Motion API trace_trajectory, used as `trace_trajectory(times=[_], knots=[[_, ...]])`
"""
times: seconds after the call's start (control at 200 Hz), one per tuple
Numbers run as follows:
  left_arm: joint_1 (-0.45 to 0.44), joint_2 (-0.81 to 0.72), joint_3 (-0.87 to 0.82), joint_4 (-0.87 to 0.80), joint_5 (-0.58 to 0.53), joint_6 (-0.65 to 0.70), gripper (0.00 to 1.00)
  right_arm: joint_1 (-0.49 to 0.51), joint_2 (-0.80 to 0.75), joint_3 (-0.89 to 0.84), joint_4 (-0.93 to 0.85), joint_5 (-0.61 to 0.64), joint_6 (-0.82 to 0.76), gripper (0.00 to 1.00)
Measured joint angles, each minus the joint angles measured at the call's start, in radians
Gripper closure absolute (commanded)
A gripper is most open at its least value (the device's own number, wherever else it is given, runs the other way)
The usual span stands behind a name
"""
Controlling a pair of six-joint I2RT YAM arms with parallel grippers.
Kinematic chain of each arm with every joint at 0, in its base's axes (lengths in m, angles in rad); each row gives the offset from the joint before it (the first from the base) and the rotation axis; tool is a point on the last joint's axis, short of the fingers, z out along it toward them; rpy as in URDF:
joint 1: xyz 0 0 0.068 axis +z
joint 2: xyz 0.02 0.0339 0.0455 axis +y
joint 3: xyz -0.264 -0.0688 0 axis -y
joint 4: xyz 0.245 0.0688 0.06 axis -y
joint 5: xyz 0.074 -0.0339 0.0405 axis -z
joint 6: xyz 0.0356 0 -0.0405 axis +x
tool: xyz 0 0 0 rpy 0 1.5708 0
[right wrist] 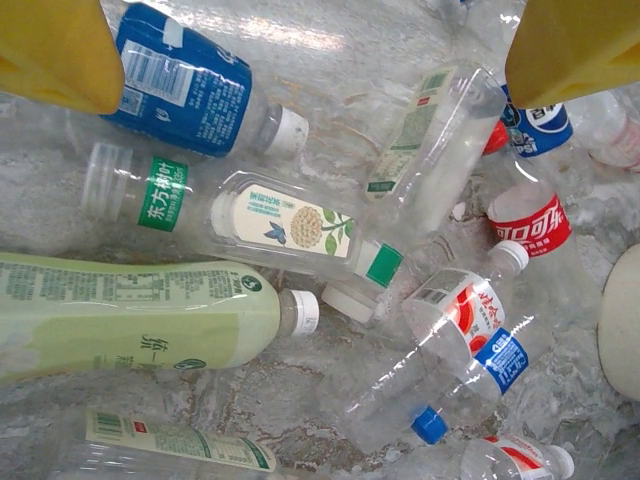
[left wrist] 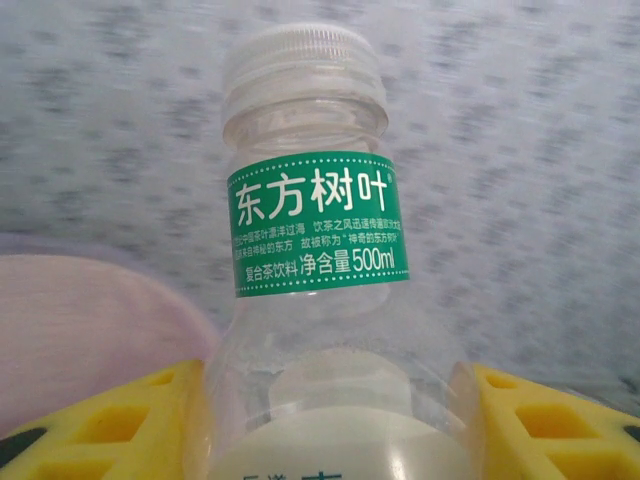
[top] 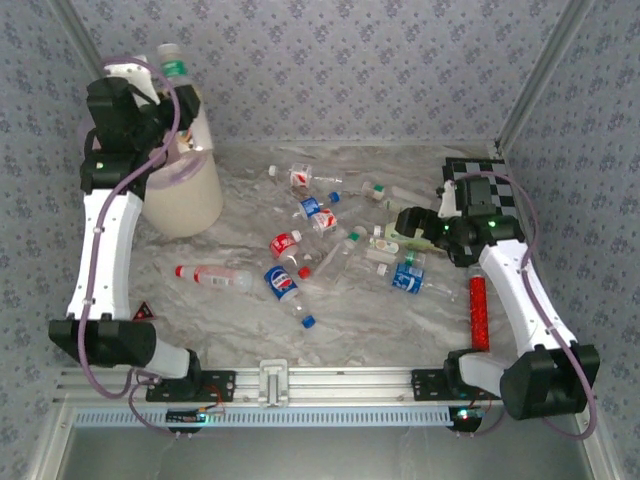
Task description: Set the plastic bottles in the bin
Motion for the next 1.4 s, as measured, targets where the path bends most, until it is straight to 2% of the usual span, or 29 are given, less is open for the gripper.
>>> trace_trajectory(times=[0.17,0.37,0.47,0.62,0.82,0.935,1.055,1.129,1.399], knots=[[0.082,0.083,0.000,0.029,-0.182,0.022,0.92,-0.005,-0.037,-0.005,-0.022,0.008,-0.017,0.00],[0.096,0.214,0.074,0.001,-0.305,0.060,0.95,-0.006,-0.042,-0.021,-0.033,0.011,-0.021,0.00],[0.109,0.325,0.200,-0.108,-0.324,0.071,1.00,-0.006,-0.054,-0.029,-0.045,0.019,-0.020,0.00],[0.128,0.491,0.376,-0.292,-0.328,0.100,1.00,-0.008,-0.076,-0.029,-0.063,0.036,-0.020,0.00],[0.135,0.612,0.416,-0.472,-0.275,0.143,1.00,-0.011,-0.077,-0.029,-0.083,0.063,-0.020,0.00],[0.134,0.655,0.417,-0.539,-0.228,0.174,0.84,-0.011,-0.077,-0.029,-0.087,0.072,-0.020,0.00],[0.134,0.672,0.404,-0.559,-0.200,0.197,0.48,-0.011,-0.078,-0.029,-0.091,0.087,-0.020,0.00],[0.134,0.671,0.382,-0.555,-0.193,0.207,0.33,-0.011,-0.078,-0.029,-0.099,0.103,-0.019,0.00],[0.134,0.662,0.342,-0.546,-0.182,0.229,0.04,-0.011,-0.078,-0.029,-0.150,0.196,-0.020,0.00]])
